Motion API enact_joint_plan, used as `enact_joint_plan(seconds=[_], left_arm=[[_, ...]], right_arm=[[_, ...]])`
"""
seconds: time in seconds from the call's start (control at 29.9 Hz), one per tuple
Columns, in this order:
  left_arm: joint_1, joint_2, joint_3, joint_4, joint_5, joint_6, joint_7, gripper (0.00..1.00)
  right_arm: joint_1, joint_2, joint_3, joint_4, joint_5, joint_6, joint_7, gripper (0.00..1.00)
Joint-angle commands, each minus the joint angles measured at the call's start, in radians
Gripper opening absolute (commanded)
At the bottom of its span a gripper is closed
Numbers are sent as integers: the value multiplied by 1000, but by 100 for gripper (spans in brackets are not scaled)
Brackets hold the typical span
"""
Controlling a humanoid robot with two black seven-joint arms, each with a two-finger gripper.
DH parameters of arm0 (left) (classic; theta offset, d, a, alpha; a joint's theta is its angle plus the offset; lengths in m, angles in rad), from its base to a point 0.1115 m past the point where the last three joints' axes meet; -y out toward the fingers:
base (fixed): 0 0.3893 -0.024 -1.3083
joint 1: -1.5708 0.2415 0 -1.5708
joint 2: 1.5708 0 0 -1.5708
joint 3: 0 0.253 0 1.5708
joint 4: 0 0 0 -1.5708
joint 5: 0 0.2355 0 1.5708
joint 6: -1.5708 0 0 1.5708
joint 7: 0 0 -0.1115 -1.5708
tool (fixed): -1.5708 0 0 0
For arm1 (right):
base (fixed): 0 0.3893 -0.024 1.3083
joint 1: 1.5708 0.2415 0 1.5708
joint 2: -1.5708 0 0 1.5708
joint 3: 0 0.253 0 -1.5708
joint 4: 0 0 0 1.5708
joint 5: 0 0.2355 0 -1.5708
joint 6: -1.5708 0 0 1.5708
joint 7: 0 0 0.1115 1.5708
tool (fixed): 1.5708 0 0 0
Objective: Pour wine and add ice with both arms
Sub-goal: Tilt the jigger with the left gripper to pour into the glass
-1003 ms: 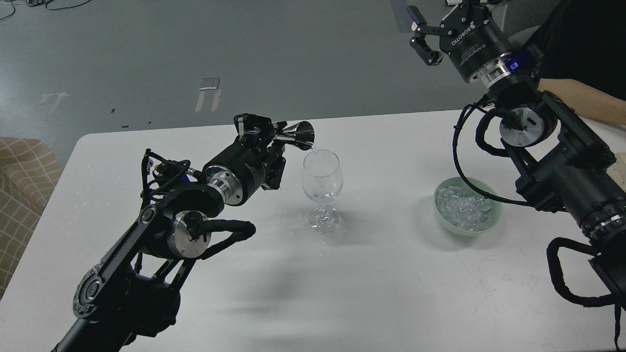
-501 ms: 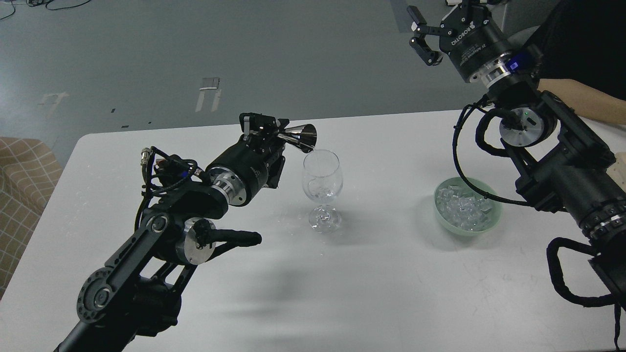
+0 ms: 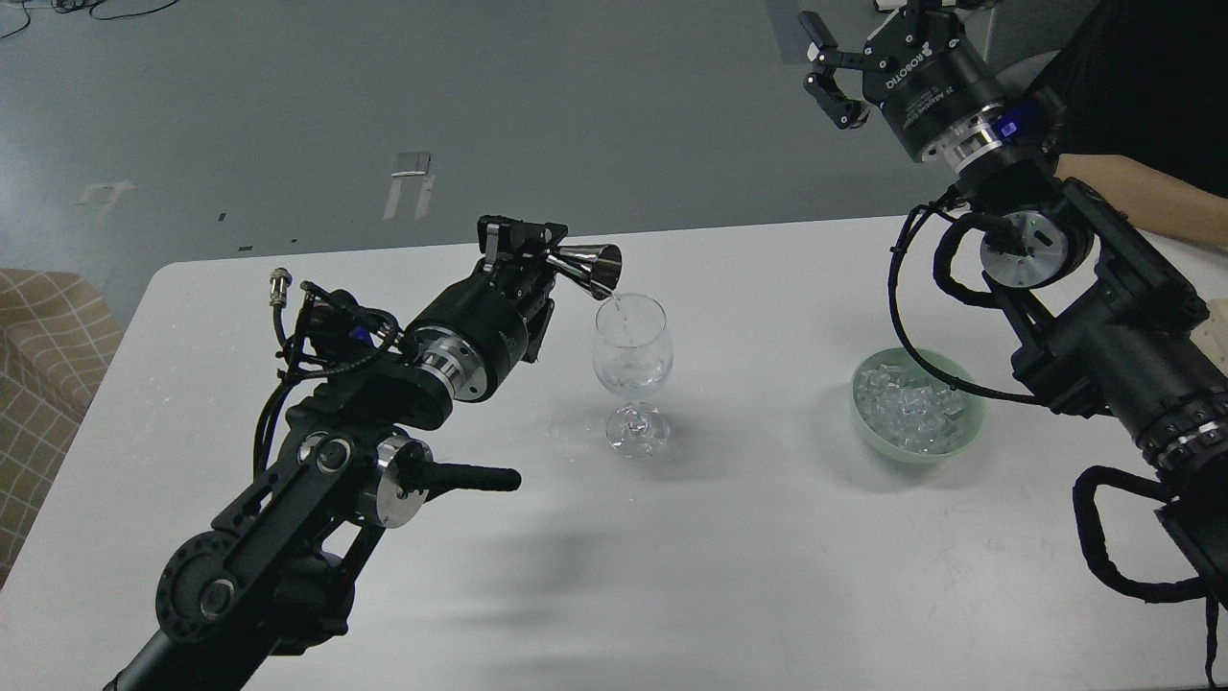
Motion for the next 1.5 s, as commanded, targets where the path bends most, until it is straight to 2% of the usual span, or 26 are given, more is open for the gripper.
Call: enact_joint_plan(seconds=[0.0, 1.17, 1.47], left_arm=[[-1, 5, 14, -1, 34, -2, -1, 0], [-44, 51, 142, 0, 403, -3, -1, 0], [-80, 73, 151, 0, 410, -3, -1, 0]], right_arm=[[0, 1, 0, 0, 0, 0, 0, 100], [2, -3, 0, -2, -1, 0, 1, 100], [2, -4, 0, -2, -1, 0, 1, 100]])
